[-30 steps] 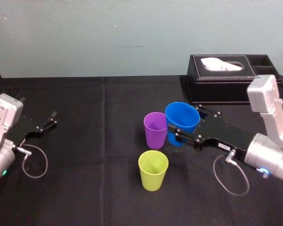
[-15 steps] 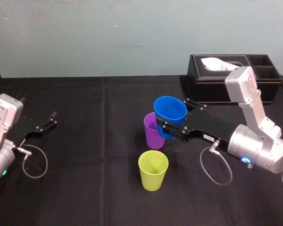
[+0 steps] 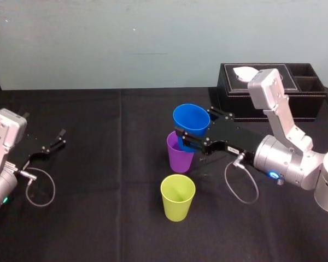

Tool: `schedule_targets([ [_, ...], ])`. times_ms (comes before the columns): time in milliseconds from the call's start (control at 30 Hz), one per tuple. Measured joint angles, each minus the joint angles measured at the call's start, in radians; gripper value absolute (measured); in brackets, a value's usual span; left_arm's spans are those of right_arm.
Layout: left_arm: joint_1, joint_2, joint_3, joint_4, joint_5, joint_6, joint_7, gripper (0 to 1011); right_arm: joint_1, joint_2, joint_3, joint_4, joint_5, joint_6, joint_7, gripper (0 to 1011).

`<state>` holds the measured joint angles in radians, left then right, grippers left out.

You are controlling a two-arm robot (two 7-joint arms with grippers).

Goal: Stack the three plastic cups sequentially using one hand.

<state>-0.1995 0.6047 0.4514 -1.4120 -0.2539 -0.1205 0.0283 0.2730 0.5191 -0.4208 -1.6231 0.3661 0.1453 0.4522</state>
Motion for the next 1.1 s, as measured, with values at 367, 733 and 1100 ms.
schedule_targets([
  [367,0.0,0.0,0.0,0.0,0.0,0.0,0.0,1010,0.027,-0.021,-0.007,0.042,-0.008,-0.002,0.01,728],
  [733,0.0,0.0,0.0,0.0,0.0,0.0,0.0,1010,0.047,-0.04,-0.014,0.085,-0.012,-0.015,0.018,728],
  [1100,0.0,0.0,0.0,0.0,0.0,0.0,0.0,1010,0.062,-0.053,-0.022,0.121,-0.018,-0.021,0.026,728],
])
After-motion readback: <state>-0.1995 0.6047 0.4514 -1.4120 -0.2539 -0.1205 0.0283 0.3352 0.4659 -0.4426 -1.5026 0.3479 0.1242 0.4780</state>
